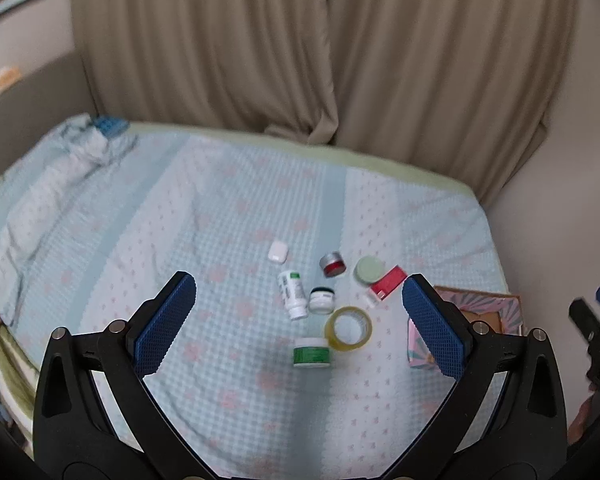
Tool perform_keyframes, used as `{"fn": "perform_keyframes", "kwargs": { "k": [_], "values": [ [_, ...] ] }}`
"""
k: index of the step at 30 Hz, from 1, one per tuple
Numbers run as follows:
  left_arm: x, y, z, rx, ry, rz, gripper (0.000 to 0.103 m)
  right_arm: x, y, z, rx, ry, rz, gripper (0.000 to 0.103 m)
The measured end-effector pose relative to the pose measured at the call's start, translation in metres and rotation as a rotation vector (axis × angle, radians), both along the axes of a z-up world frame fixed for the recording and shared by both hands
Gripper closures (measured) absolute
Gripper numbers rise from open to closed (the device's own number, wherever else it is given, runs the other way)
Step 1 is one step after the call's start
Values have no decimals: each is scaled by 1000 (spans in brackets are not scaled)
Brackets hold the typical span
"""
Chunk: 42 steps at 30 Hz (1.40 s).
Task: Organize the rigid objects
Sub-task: 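Grasp the white bottle with left tool while right tool grasps the yellow tape roll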
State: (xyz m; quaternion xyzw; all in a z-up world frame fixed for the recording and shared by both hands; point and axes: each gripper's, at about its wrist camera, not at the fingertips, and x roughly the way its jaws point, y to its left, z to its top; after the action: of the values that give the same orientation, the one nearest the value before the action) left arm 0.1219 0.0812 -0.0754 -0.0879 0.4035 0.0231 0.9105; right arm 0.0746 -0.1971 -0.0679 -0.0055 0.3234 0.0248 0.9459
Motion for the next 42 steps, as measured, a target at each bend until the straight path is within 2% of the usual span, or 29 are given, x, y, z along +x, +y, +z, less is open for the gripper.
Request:
{"fn": "perform_keyframes", "kwargs": {
  "k": [4,7,16,23,26,33,38,42],
  "values": [
    [42,17,-35,-14,83,-33,1,28,21,-32,21,109,10,0],
    [79,28,-73,-25,152,-56,1,54,40,-66,37,207,13,0],
    [181,34,-198,-47,375,-100,1,130,79,-192,67,491,1,0],
    [229,23,-289,-79,548,-82,3,177,94,-293,124,714,-25,0],
    [236,19,-313,-72,595,-84,3,190,101,-326,119,788,-35,0],
    [254,15,-366,-58,699,-74,6,208,112,-374,84,903,-30,0],
    [256,9,-389,-56,750,-83,8,213,110,-395,54,956,-56,0],
    [257,6,-407,-67,784,-80,17,218,108,-405,55,979,-50,0]
  ]
}}
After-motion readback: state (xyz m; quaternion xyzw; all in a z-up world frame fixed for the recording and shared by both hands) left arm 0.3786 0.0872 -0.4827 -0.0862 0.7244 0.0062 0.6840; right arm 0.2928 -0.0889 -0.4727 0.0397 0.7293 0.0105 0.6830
